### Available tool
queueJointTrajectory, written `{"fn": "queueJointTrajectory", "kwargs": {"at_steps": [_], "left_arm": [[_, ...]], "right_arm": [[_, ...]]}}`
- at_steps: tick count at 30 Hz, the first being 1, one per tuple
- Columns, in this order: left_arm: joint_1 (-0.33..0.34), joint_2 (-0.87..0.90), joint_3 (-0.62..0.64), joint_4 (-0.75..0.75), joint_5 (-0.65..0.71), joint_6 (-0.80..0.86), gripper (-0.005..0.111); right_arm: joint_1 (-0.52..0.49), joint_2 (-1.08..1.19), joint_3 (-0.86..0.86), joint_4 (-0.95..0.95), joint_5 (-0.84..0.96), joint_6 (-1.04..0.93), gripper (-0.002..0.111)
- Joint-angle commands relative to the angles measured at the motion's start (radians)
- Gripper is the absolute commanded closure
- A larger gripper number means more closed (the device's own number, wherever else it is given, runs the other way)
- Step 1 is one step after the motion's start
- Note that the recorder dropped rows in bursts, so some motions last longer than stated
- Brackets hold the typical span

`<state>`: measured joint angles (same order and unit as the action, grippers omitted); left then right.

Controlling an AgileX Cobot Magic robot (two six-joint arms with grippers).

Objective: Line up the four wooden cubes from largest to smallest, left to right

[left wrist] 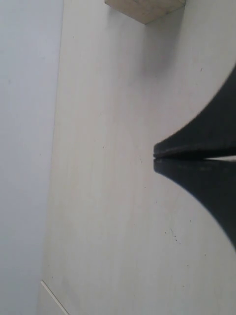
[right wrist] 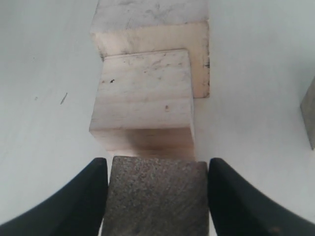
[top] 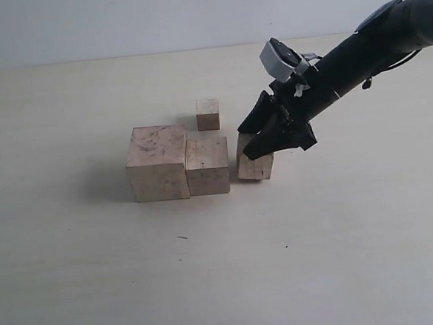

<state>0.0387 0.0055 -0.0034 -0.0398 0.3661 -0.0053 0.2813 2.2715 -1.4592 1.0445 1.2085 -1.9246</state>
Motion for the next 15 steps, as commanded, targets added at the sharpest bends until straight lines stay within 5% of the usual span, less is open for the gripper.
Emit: {"fn": "queueJointTrajectory", "kwargs": {"at_steps": [1,5,15], "left_arm": [[-0.001,-0.006,0.003,-0.001,-0.013,-0.003,0.107],[-0.001,-0.006,0.003,-0.001,-0.013,-0.003,0.107],[-0.001,-0.006,0.003,-0.001,-0.013,-0.003,0.107]], "right_arm": [[-0.002,-0.002,0.005,0.047,0.013,-0.013,0.071],[-0.002,-0.002,0.005,0.053,0.013,-0.011,0.059],[-0.002,-0.002,0.005,0.053,0.013,-0.001,0.058]]}}
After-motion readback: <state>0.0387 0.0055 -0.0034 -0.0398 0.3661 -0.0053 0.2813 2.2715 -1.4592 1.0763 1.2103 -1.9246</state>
